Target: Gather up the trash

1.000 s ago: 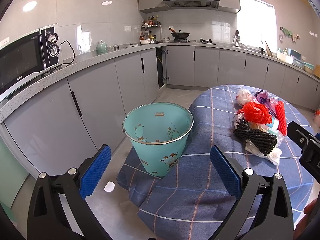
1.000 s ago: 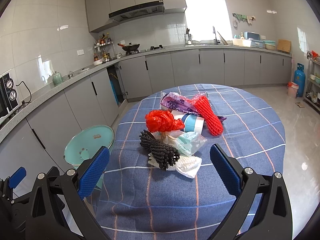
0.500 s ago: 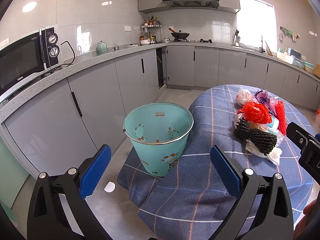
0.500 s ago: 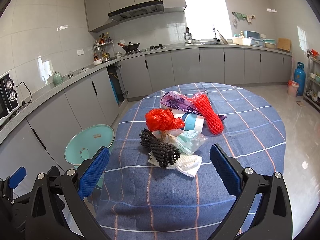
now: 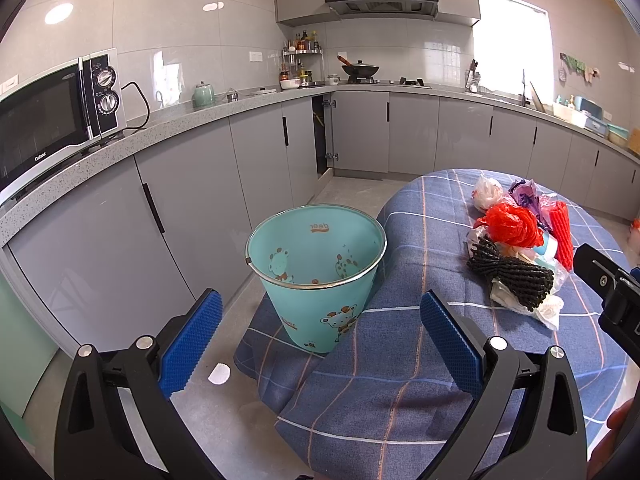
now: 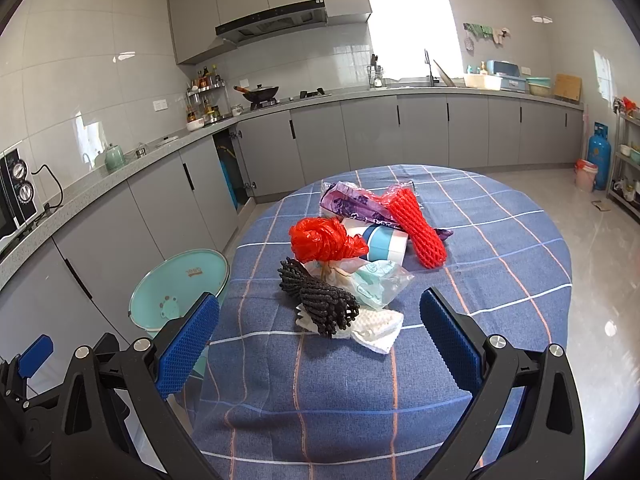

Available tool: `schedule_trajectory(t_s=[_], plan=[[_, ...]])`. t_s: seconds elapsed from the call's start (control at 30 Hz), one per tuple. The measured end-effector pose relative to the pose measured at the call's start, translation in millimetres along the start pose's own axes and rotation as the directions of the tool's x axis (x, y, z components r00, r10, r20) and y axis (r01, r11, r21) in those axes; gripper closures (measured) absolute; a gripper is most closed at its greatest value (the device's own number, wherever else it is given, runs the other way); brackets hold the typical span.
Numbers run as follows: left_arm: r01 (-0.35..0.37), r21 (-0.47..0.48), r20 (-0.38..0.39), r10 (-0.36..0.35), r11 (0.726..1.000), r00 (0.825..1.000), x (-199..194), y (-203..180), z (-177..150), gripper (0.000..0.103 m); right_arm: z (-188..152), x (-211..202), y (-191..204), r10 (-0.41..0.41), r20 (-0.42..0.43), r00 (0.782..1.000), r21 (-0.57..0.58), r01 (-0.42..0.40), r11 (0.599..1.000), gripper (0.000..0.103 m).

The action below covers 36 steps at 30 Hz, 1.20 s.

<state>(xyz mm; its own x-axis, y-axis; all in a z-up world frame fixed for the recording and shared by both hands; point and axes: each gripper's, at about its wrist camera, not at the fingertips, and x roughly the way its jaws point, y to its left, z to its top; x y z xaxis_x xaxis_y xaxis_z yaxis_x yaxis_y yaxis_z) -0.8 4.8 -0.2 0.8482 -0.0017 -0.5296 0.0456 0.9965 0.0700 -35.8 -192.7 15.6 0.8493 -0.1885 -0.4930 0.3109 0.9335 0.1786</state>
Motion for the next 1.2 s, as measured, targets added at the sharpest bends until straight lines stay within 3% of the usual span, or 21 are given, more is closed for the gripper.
schedule_trajectory(t_s=[0.53, 0.73, 1.2], plan=[[-0.002, 0.001, -0.017, 0.002, 1.000, 1.000, 7, -2, -2, 0.006, -1, 18, -6, -0.047, -0.051, 0.998, -0.024, 0.045, 0.999, 0.004], [0.036, 0.016, -0.008, -0.036, 0.999, 0.999, 11, -10, -6, 0.006, -1, 36, -18, -0.075, -0.086, 0.993, -0.019, 0.073, 0.997, 0.004], [0.097, 0.053, -0.066, -0.094, 0.994, 0.993, 40, -40, -16, 0.006, 1, 67, -41, -0.125, -0.111, 0.986, -0.029, 0.122, 0.992, 0.004]])
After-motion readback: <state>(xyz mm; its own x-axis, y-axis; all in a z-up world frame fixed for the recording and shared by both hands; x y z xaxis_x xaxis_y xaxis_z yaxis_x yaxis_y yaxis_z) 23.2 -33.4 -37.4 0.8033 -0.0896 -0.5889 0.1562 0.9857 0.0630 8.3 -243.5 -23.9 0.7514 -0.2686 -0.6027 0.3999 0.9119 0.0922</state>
